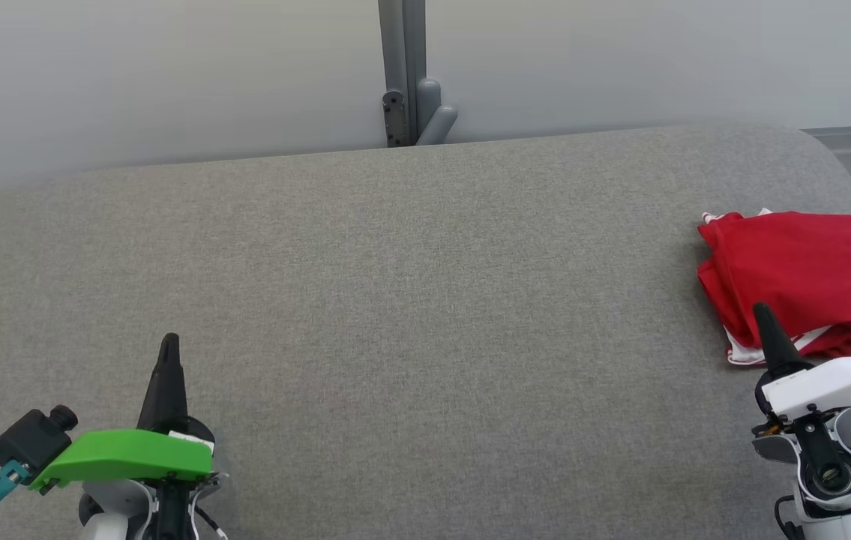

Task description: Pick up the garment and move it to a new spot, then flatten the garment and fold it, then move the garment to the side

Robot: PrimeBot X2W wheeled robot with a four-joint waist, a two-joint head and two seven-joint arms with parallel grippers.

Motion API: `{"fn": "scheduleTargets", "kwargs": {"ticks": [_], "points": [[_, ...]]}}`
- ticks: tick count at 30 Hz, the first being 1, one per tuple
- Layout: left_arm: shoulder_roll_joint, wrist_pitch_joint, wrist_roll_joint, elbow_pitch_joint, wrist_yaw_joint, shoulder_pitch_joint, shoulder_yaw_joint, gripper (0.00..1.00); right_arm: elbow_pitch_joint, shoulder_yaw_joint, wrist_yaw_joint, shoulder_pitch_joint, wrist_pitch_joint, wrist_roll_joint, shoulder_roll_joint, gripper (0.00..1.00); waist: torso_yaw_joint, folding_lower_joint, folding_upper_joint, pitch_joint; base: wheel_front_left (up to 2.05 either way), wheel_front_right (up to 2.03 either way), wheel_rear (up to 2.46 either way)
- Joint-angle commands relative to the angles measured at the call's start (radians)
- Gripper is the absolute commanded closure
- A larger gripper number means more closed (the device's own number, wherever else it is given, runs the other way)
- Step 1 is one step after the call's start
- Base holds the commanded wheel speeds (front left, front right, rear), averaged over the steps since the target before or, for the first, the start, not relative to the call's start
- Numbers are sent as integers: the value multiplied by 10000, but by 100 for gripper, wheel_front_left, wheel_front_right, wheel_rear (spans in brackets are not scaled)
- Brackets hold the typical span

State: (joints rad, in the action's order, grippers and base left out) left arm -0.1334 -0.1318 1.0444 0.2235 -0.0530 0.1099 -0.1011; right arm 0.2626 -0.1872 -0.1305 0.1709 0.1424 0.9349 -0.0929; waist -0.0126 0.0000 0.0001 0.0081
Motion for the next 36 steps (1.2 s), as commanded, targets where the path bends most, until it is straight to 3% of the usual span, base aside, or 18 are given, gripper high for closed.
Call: {"fn": "scheduleTargets", "kwargs": {"ticks": [1,36], "points": [[6,31,267,-21,-84,291,64,100,15,-92,-5,295,88,297,-50,100,2,0,-1,0,0,0,0],[463,122,3416,862,-485,996,224,100,1363,-678,-5,1250,1023,3518,44,100,65,0,-1,2,0,0,0]]}}
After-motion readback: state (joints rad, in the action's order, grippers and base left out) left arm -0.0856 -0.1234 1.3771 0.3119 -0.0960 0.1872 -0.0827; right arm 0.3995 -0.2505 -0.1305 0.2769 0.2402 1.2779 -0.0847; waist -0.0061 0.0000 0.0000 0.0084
